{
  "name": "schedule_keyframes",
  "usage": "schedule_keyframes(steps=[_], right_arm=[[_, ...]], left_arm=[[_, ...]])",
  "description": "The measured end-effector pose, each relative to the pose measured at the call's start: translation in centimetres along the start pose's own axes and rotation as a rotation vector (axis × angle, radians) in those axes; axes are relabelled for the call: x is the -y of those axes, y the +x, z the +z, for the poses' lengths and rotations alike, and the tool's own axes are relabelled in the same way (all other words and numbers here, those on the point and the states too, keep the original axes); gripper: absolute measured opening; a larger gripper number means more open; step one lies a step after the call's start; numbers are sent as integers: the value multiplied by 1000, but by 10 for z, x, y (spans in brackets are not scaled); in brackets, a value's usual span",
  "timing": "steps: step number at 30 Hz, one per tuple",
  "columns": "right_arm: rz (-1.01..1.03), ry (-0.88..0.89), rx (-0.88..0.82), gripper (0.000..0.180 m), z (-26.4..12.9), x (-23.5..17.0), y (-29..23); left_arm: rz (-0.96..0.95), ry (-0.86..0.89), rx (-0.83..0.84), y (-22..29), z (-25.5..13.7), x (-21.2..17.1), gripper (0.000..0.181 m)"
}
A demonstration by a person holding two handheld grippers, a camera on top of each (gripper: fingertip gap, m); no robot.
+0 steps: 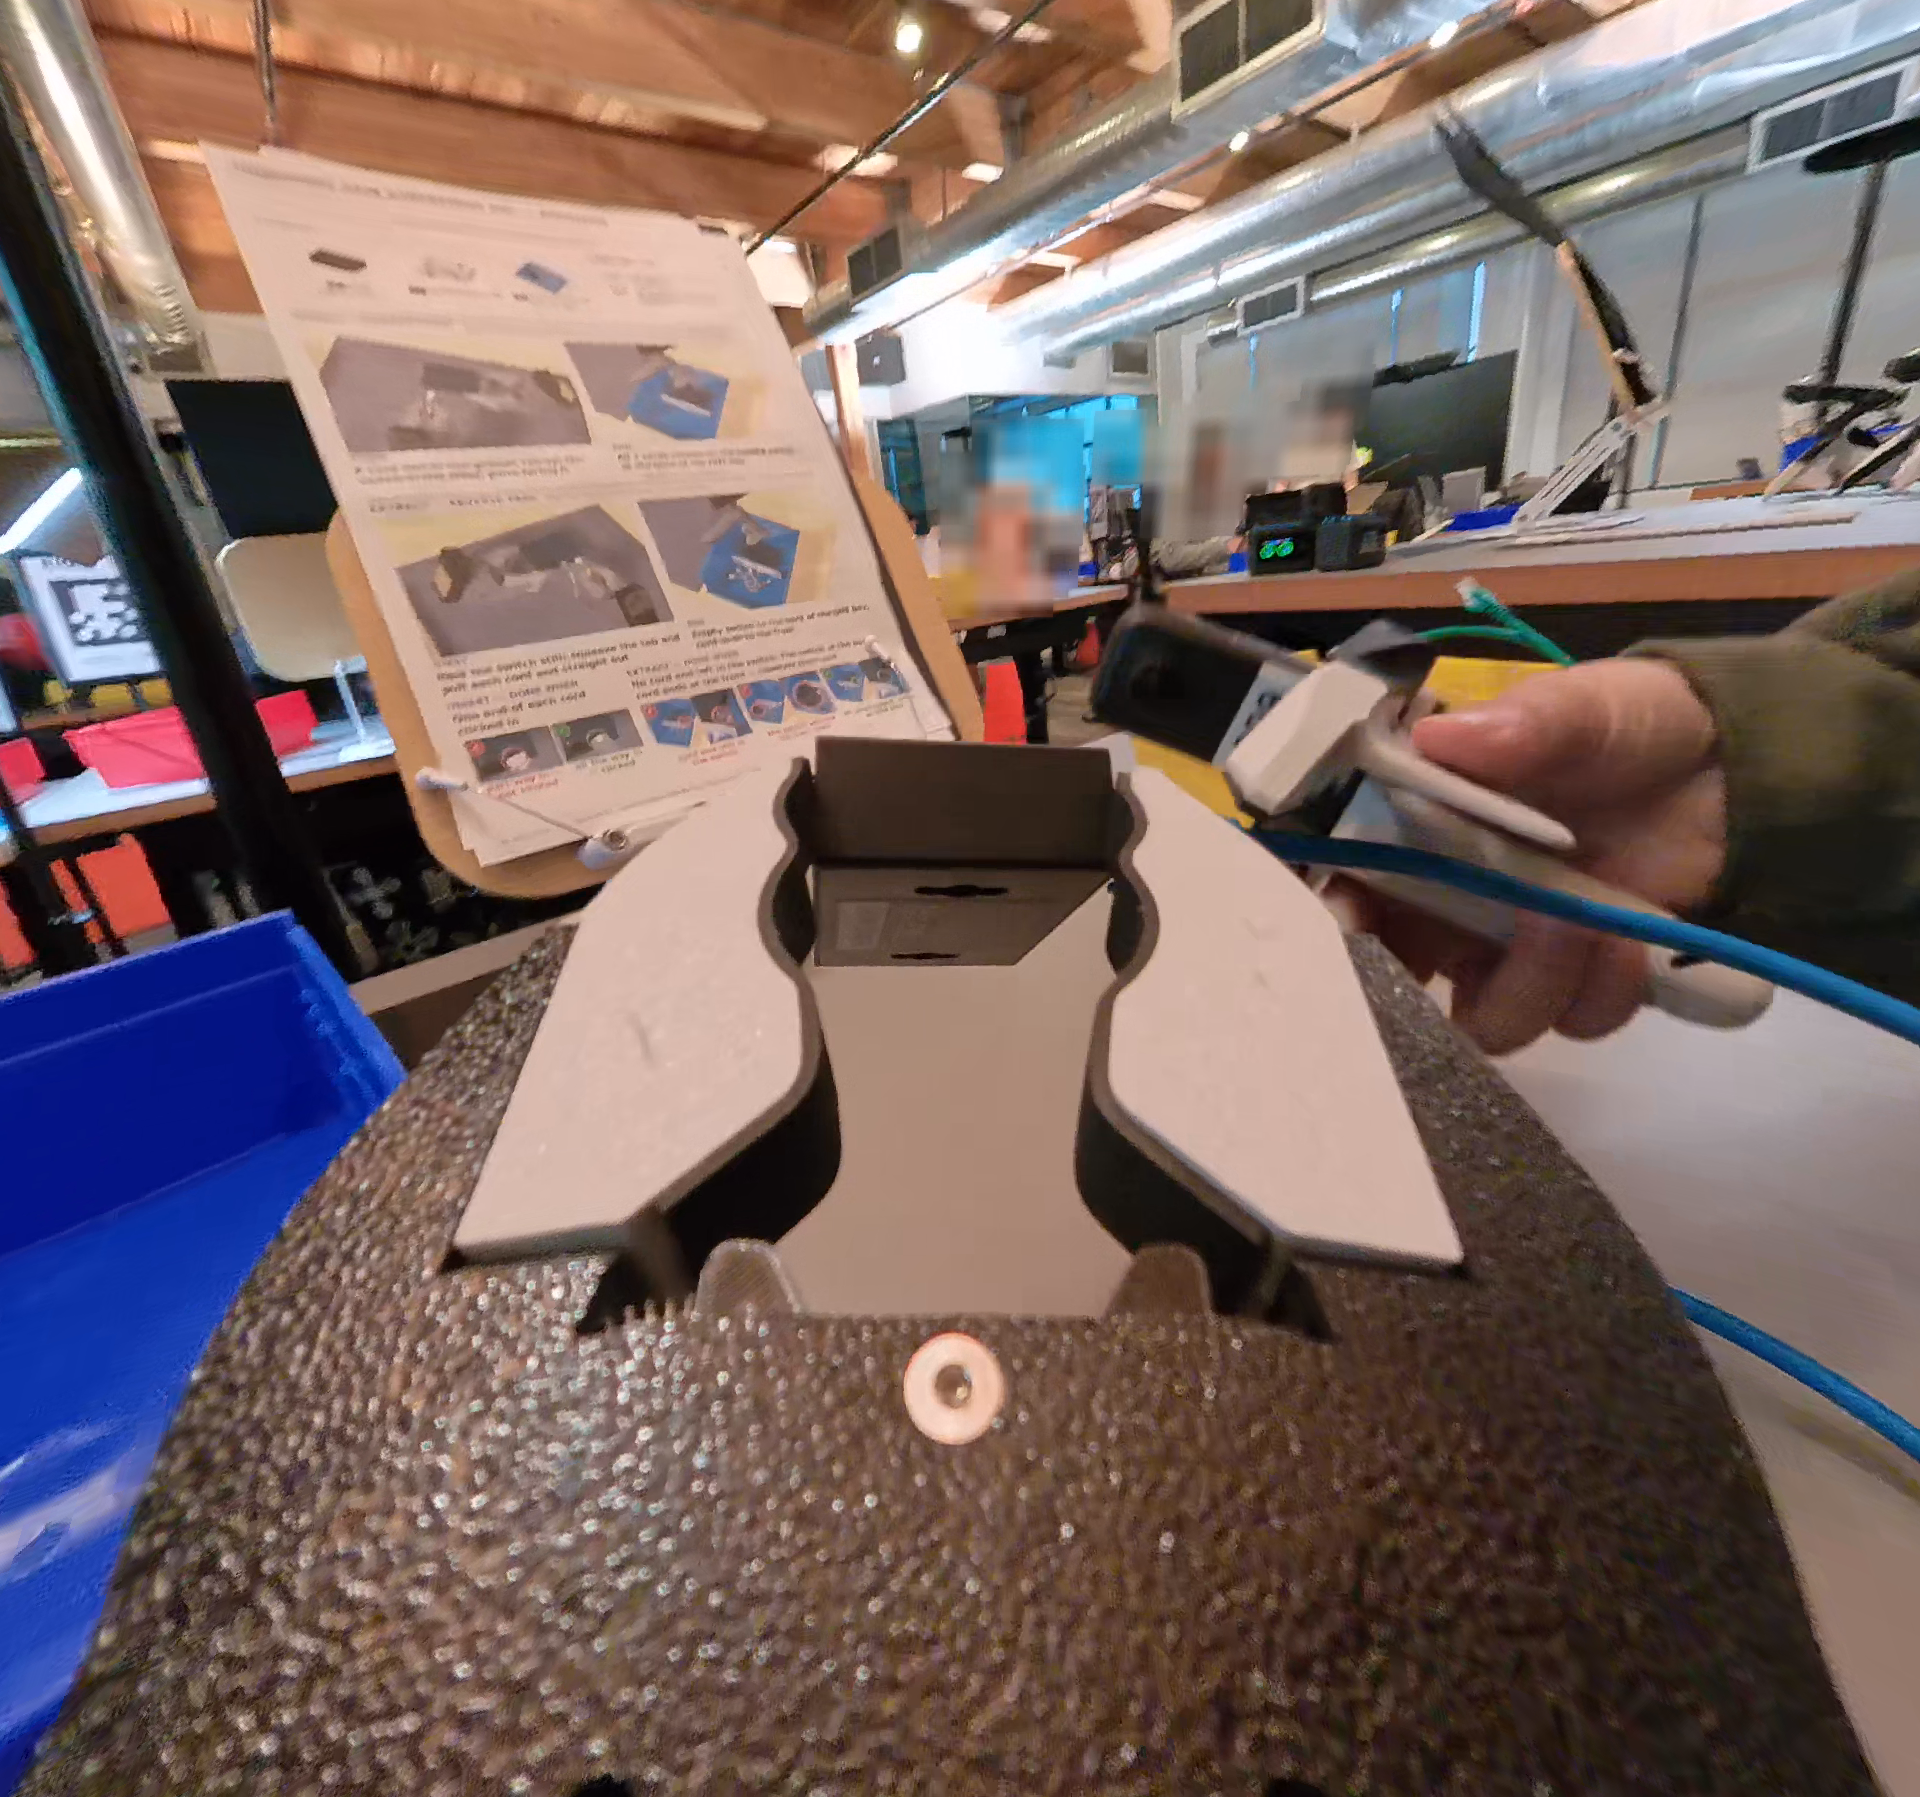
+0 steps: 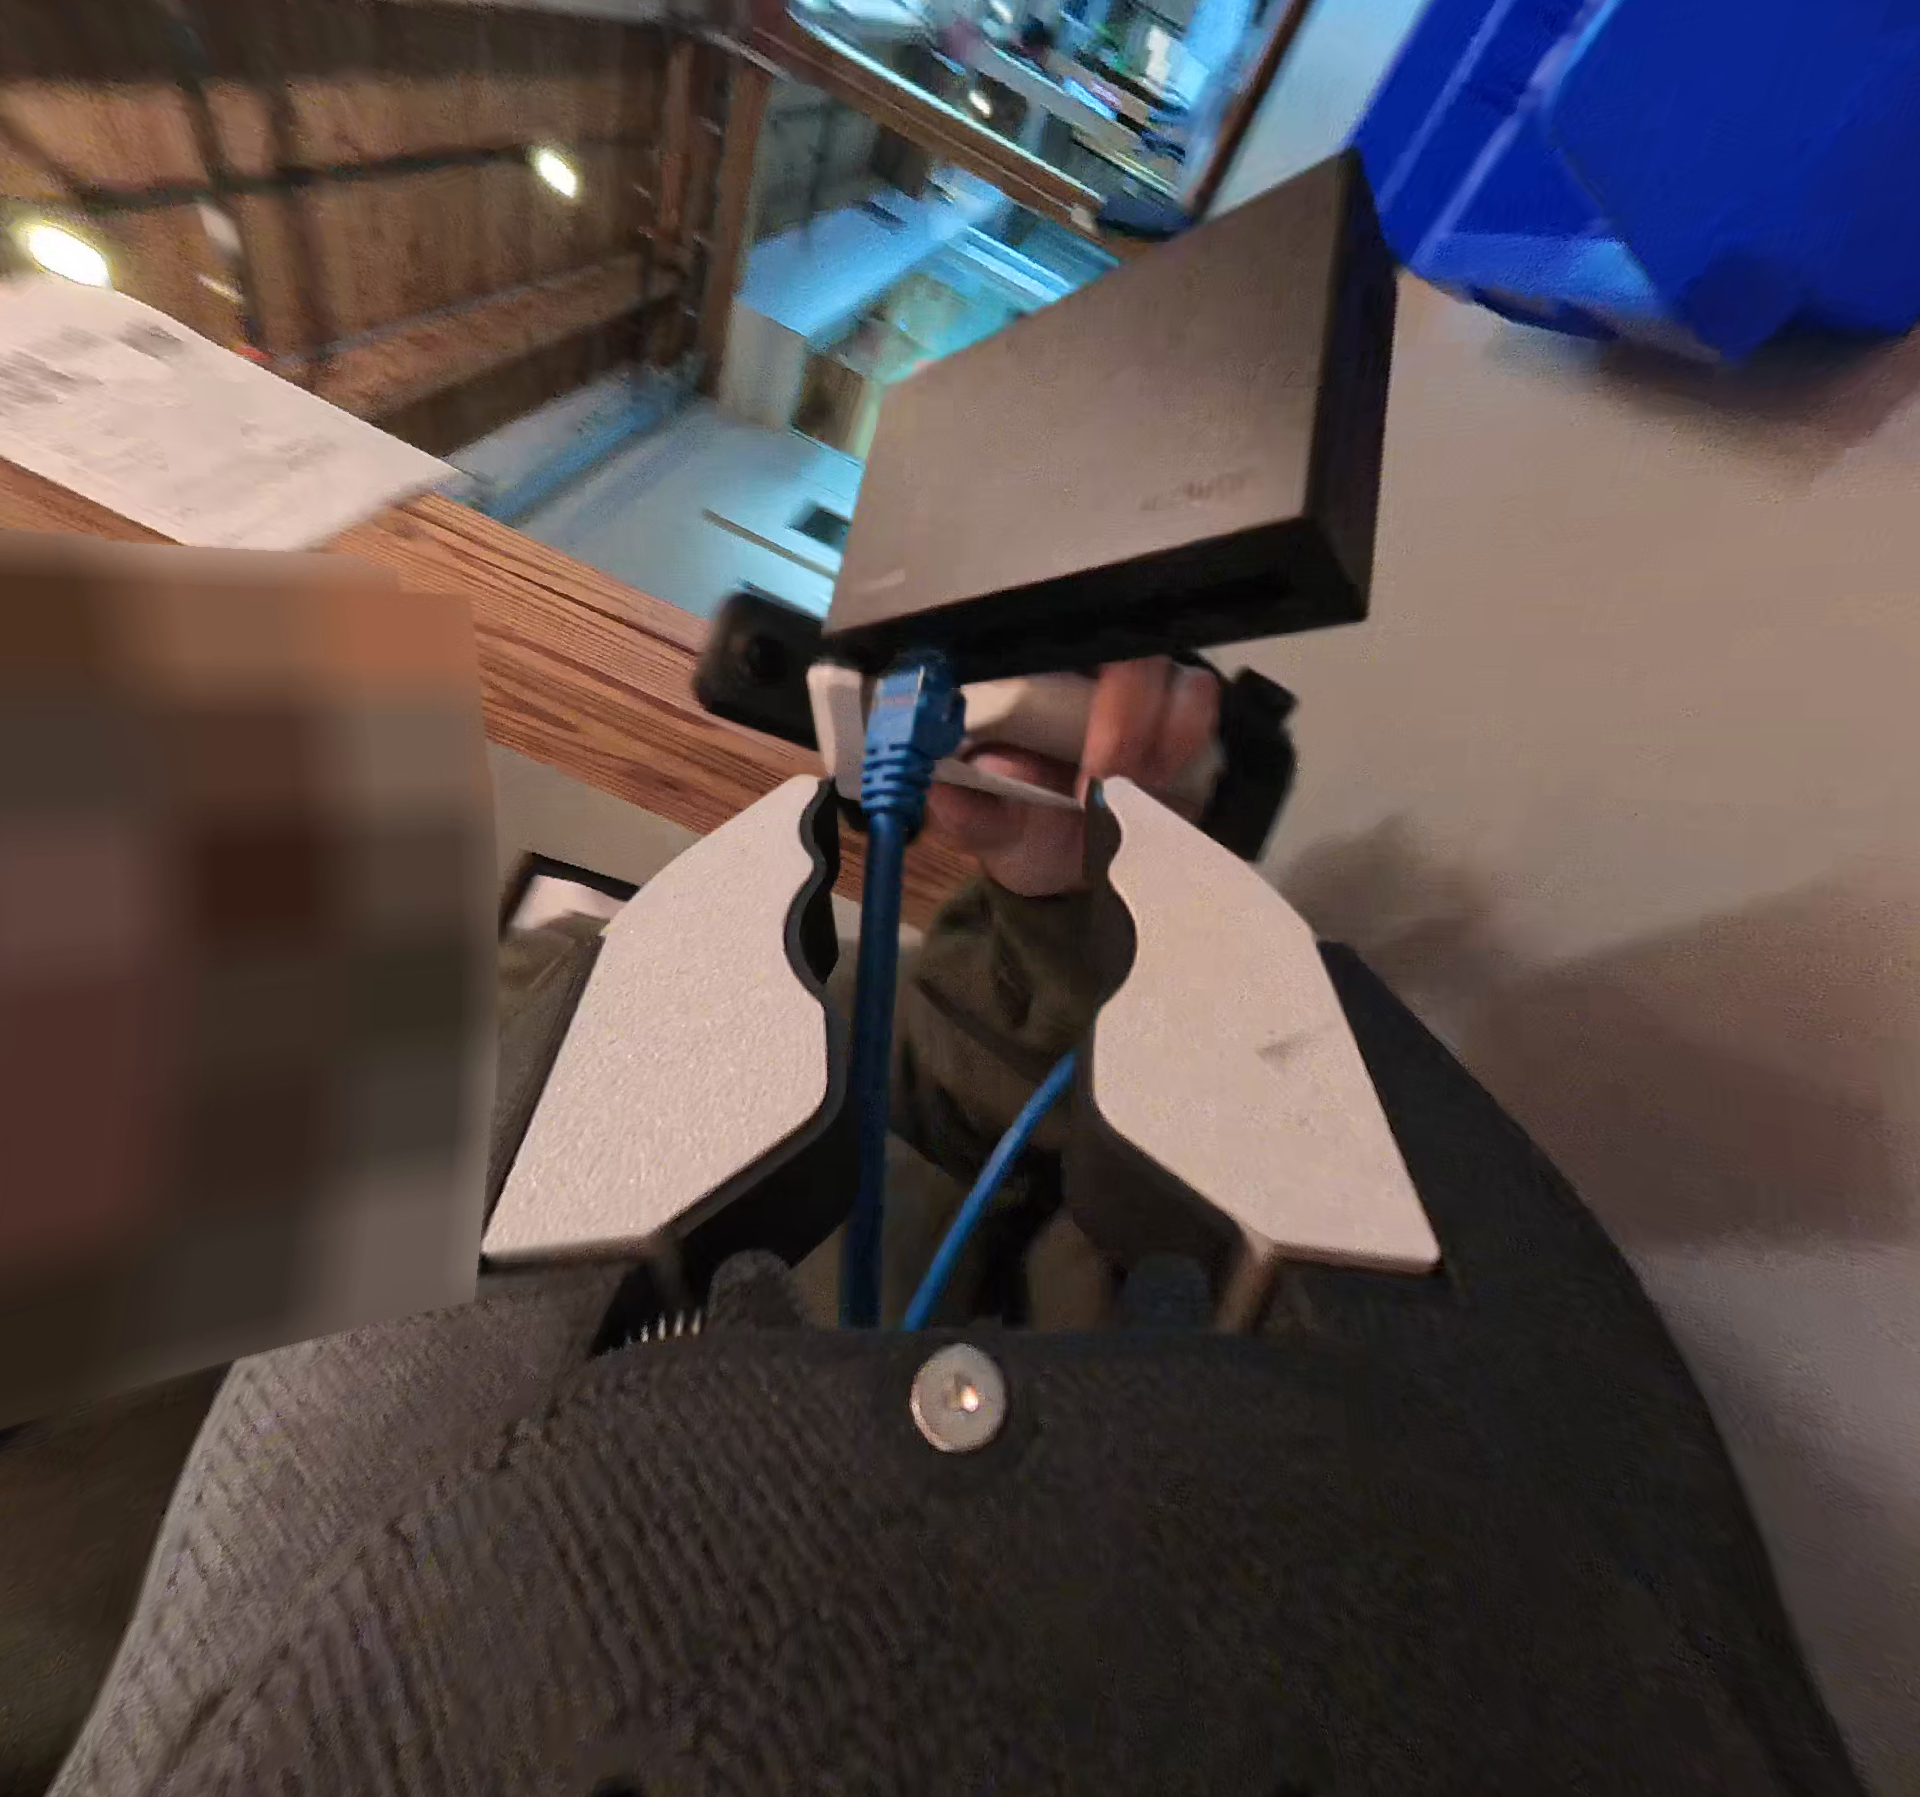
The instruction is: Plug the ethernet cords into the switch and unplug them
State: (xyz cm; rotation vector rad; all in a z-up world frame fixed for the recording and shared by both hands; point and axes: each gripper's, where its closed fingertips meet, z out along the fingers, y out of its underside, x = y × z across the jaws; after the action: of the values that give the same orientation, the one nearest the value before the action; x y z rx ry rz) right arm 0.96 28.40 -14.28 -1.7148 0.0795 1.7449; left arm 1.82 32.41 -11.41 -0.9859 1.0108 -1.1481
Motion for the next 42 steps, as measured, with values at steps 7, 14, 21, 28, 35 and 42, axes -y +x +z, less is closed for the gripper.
schedule_keyframes(steps=[7, 14, 21, 28, 35, 42], right_arm=[[5, 124, 140, 10, 0, 14, -10], [-108, 51, 49, 15, 6, 5, -11], [-304, -57, -66, 15, -5, -5, -4], [-535, -301, -264, 14, -25, -19, 6], [-651, -654, -401, 14, -39, -50, 1], [-653, -869, -293, 14, -28, -83, -14]], left_arm=[[21, 22, -72, 9, -2, 2, 54], [68, 58, -81, 12, -4, 4, 54], [100, -2, -169, 26, -2, -4, 54], [-314, -21, -268, 23, -3, 8, 61], [-966, -551, -642, 35, -16, -12, 77], [-1071, -1216, -943, 53, -44, -33, 74]])
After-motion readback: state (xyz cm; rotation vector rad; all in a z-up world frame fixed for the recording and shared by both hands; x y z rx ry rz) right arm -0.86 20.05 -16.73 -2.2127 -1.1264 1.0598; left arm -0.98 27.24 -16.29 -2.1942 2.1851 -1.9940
